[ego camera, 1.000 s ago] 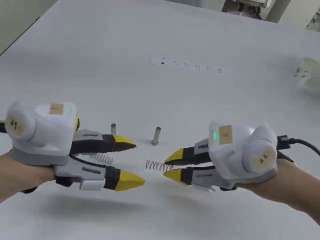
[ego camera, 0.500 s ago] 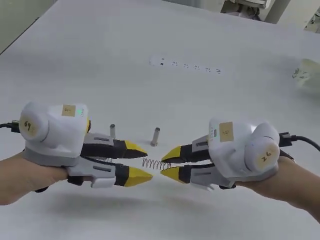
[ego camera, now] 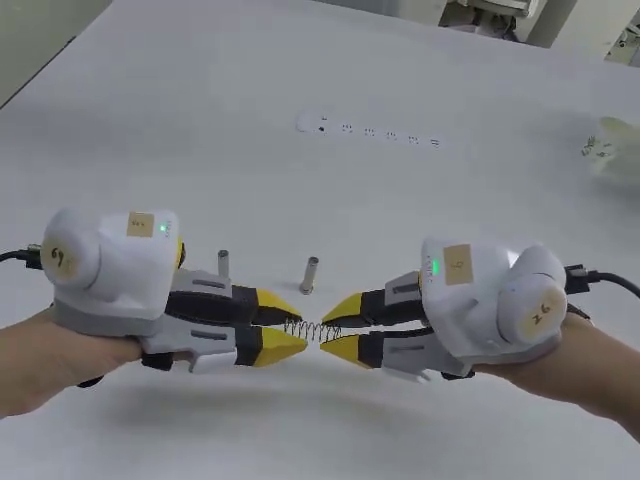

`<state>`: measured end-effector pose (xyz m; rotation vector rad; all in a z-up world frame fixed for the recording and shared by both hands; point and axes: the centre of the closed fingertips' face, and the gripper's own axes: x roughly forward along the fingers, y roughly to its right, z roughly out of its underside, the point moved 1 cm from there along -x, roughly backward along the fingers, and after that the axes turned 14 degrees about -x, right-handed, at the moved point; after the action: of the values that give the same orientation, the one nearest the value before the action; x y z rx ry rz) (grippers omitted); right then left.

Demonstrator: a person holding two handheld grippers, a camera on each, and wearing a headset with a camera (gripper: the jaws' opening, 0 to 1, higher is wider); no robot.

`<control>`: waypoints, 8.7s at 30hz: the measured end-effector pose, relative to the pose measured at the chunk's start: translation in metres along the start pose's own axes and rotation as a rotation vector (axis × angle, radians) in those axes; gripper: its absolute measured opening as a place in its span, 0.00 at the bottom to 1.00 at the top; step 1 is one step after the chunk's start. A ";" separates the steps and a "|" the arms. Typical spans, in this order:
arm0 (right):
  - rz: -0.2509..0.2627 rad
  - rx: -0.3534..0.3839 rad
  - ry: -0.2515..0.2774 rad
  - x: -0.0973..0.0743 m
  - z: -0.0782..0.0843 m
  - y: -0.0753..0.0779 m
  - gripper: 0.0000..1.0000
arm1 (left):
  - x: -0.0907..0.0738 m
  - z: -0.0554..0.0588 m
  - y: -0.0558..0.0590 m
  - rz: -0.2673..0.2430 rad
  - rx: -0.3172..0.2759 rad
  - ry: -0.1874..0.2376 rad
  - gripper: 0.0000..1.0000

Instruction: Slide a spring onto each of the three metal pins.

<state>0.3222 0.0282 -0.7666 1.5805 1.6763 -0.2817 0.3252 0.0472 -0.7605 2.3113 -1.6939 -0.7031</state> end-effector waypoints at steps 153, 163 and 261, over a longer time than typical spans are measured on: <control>0.030 -0.079 0.096 0.003 -0.050 0.006 0.07 | -0.001 0.012 -0.003 -0.029 0.095 -0.115 0.12; 0.043 -0.080 0.091 0.002 -0.048 0.010 0.07 | -0.010 0.011 -0.009 -0.053 0.078 -0.100 0.18; 0.124 0.030 -0.018 -0.005 0.001 0.080 0.07 | -0.114 0.032 -0.053 -0.344 -0.083 0.029 0.98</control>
<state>0.3954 0.0397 -0.7360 1.6921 1.5596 -0.2578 0.3281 0.1757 -0.7813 2.5663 -1.2395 -0.7778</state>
